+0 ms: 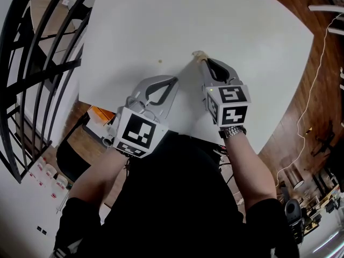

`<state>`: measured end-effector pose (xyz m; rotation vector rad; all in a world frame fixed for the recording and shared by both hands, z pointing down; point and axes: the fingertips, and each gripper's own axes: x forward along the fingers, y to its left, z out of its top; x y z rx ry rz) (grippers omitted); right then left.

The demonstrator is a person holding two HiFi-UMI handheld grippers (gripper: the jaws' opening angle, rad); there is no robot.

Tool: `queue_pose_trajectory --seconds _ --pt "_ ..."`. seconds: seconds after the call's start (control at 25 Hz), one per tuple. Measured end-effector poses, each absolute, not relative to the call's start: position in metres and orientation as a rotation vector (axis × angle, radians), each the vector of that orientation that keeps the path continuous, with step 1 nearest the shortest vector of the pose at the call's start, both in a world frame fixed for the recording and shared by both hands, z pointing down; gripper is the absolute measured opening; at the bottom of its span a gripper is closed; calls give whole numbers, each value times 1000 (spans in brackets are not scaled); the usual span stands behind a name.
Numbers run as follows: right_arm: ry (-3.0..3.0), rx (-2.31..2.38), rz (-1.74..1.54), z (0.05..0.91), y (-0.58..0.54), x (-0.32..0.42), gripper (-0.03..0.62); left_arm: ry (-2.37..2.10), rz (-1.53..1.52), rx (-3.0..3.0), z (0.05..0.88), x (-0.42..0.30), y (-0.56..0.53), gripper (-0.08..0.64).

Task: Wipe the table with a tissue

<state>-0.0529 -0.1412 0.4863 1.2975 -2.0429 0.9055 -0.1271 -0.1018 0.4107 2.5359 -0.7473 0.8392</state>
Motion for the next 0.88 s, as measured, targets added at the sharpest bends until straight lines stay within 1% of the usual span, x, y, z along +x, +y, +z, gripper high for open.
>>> queue_pose_trajectory --seconds 0.88 --pt "-2046 1247 904 494 -149 -72 16 -788 821 2493 421 -146 -106 15"
